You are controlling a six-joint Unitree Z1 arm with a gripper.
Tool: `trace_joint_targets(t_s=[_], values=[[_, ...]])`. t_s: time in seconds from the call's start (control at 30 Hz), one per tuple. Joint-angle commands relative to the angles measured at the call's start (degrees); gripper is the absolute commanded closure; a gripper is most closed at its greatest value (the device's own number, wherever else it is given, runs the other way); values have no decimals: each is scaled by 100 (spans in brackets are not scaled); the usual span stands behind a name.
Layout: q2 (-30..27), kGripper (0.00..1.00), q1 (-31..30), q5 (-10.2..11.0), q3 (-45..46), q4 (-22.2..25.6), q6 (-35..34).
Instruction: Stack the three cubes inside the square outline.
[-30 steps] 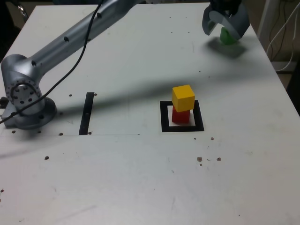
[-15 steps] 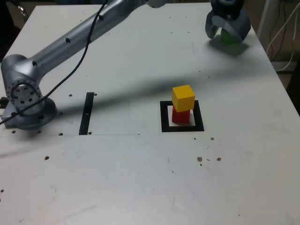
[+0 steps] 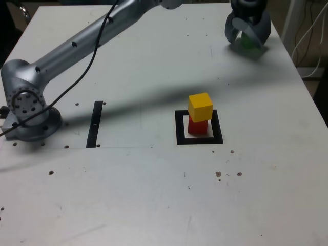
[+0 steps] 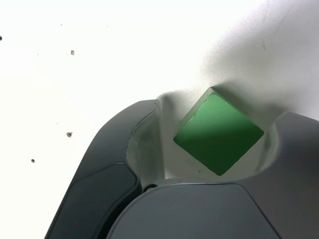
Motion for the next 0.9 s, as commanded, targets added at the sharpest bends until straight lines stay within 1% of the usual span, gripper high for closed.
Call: trace_joint_targets(t_s=[0.0,0.23,0.3,0.43,0.67,0.73,0.87], values=[[27,43,16,-10,-174,-14,-10],[36,45,16,-37,-169,-9,-10],[38,48,16,-43,-172,-13,-10],[42,58,26,-77,-177,-22,-10],[50,68,75,-198,-177,-22,2],[53,70,84,-226,-175,-19,7],[56,71,96,-255,-171,-5,13]])
